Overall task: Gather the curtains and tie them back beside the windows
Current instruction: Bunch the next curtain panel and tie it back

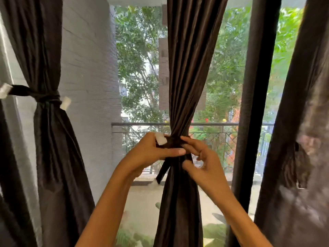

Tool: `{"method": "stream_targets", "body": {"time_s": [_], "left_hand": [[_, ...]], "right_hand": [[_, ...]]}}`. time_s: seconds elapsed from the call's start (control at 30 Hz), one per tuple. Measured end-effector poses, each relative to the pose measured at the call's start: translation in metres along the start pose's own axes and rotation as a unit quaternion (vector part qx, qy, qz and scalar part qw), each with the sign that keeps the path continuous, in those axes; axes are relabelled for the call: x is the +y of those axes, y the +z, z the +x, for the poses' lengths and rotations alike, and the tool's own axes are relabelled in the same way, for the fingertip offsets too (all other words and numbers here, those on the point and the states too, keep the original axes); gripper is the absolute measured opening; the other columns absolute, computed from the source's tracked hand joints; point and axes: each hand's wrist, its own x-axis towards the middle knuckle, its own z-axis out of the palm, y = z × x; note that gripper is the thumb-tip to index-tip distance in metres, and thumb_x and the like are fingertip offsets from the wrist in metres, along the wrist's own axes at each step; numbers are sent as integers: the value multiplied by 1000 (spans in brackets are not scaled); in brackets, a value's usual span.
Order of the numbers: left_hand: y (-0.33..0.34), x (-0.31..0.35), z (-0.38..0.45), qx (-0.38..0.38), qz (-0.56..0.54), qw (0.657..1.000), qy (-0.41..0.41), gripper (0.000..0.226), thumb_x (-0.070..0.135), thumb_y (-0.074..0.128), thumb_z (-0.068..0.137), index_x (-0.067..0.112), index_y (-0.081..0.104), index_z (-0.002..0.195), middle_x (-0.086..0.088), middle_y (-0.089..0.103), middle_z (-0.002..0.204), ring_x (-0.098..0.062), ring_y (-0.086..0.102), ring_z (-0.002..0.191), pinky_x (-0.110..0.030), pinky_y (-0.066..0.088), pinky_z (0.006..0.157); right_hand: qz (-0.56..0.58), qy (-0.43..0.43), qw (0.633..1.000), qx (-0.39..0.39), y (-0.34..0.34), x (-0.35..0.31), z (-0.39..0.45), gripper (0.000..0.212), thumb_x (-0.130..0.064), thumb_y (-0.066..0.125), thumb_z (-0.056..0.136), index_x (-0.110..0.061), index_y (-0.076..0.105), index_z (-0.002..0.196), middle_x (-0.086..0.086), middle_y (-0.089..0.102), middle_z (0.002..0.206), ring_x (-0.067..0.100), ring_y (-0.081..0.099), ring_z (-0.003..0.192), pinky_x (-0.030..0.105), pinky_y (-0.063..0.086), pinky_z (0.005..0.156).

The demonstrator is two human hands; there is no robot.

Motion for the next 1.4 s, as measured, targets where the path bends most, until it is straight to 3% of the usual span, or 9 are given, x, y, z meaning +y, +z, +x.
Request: {"method": "stream_targets", "body": {"time_s": [0.13, 0.27, 0.47, 0.6, 0.7, 0.87, 1.0, 1.13, 1.4], "left_hand": [[0, -1, -3, 41, -55, 998, -17, 26, 26, 57, 92, 10, 68, 110, -7, 73, 101, -16, 70, 90, -26, 57, 79], [10, -6, 1, 118, -67, 991, -19, 21, 22, 56, 93, 10, 70, 103, -4, 74, 93, -14, 71, 82, -20, 56, 68], [24, -13, 3, 157, -134, 978, -22, 17, 12, 62, 89, 10, 70, 104, -6, 73, 91, -15, 72, 78, -22, 57, 65], [30, -23, 7, 235, -37, 970, 53, 5, 17, 71, 82, 17, 75, 86, -4, 74, 79, -16, 70, 74, -35, 58, 70], [37, -33, 8, 331, 107, 923, 166, 7, 22, 75, 79, 15, 74, 76, 0, 68, 68, -12, 63, 63, -36, 52, 62], [46, -45, 5, 387, 333, 787, 347, 13, 24, 69, 84, 11, 71, 85, -1, 59, 89, -14, 51, 83, -19, 43, 62], [43, -42, 9, 342, 381, 718, 471, 10, 10, 67, 85, 3, 67, 93, -9, 59, 110, -25, 53, 101, -33, 46, 85], [34, -36, 15, 282, 426, 672, 536, 9, 5, 59, 89, 5, 57, 99, -14, 66, 109, -26, 54, 102, -38, 46, 82], [27, -33, 25, 263, 492, 608, 565, 7, 14, 61, 92, 11, 56, 95, -5, 70, 107, -22, 56, 97, -32, 37, 77]], "right_hand": [[-129, -61, 990, 12, 12, 22, -5, 80, -39, 71, 65, -39, 39, 138, -16, 50, 116, 3, 53, 114, 22, 41, 97], [-276, -91, 954, 66, 22, 33, -2, 91, -50, 70, 60, -33, 35, 142, -1, 49, 110, 17, 45, 101, 29, 37, 83], [-332, -213, 906, 155, 29, 33, -4, 24, -26, 56, 78, -20, 58, 101, -6, 54, 98, 17, 47, 94, 21, 24, 75], [-279, -223, 921, 155, 24, 36, -2, 18, -10, 59, 81, -20, 68, 93, -8, 65, 94, 15, 55, 93, 24, 35, 78], [-143, -189, 956, 171, 12, 38, 3, 16, -11, 68, 83, -20, 69, 96, -6, 65, 94, 14, 60, 89, 29, 47, 75], [-189, -252, 929, 195, -8, 37, 10, 20, -29, 66, 86, -10, 70, 89, -1, 57, 107, 21, 57, 100, 39, 47, 82], [-212, -305, 918, 140, -22, 32, 19, 15, -28, 63, 88, -13, 62, 93, -11, 60, 108, -3, 52, 108, 44, 41, 97], [-202, -296, 928, 102, -31, 30, 24, 18, -26, 63, 87, -25, 58, 103, -26, 57, 103, -13, 48, 112, 36, 35, 105], [-144, -215, 959, 118, -36, 23, 32, 8, -35, 65, 85, -37, 57, 87, 0, 64, 86, 28, 62, 88, 45, 52, 73]]}}
